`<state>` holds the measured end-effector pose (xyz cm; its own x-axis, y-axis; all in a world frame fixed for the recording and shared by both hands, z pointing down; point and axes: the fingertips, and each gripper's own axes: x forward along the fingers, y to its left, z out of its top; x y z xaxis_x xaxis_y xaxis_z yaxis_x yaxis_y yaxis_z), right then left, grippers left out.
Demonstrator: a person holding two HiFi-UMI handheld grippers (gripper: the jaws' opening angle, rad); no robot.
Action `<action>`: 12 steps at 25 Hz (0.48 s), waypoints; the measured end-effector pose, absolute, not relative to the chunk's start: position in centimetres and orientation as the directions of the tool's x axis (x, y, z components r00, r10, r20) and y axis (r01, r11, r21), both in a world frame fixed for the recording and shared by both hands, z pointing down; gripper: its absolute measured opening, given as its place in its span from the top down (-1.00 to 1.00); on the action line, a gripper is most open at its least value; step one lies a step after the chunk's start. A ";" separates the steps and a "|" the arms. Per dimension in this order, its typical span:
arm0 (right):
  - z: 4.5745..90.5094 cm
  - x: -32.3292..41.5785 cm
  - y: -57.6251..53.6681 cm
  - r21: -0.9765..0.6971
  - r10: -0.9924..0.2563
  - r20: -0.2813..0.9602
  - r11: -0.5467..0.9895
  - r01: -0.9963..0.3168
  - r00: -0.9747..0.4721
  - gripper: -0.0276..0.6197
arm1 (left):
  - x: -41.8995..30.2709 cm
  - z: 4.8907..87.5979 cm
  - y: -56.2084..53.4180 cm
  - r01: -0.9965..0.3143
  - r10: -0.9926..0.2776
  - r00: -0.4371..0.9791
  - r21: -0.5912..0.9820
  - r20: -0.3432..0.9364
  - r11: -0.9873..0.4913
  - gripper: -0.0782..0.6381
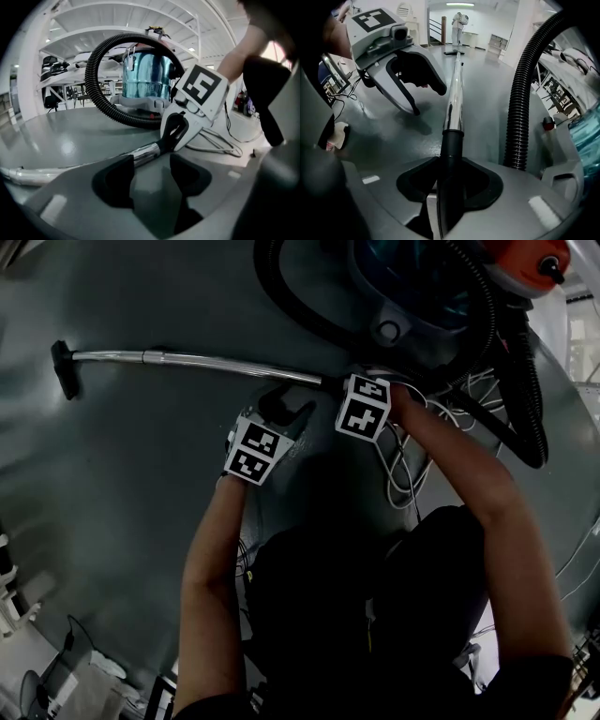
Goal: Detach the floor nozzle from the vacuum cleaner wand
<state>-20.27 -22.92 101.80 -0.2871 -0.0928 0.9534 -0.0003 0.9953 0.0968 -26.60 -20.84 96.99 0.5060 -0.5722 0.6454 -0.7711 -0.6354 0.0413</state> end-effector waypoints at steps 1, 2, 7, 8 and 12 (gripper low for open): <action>101.7 -20.3 -22.8 0.091 -0.088 0.954 0.996 -0.003 -0.288 0.44 | -26.7 97.1 -20.8 -0.747 -0.558 0.500 0.005 0.662 -0.664 0.13; 101.5 -20.2 -22.5 0.082 -0.079 0.953 0.997 -0.002 -0.292 0.44 | -26.9 97.0 -20.7 -0.713 -0.546 0.492 -0.046 0.678 -0.699 0.10; 100.0 -19.7 -20.4 -0.008 0.009 0.952 1.000 0.005 -0.307 0.45 | -27.0 96.0 -20.4 -0.469 -0.470 0.475 -0.238 0.744 -0.851 -0.06; 99.6 -19.6 -20.0 -0.024 0.024 0.951 1.000 0.004 -0.307 0.45 | -27.1 95.9 -20.5 -0.444 -0.447 0.478 -0.231 0.756 -0.866 -0.07; 98.2 -19.7 -18.7 -0.095 0.088 0.948 0.995 -0.009 -0.306 0.45 | -27.2 95.1 -20.4 -0.377 -0.335 0.509 -0.145 0.793 -0.915 -0.09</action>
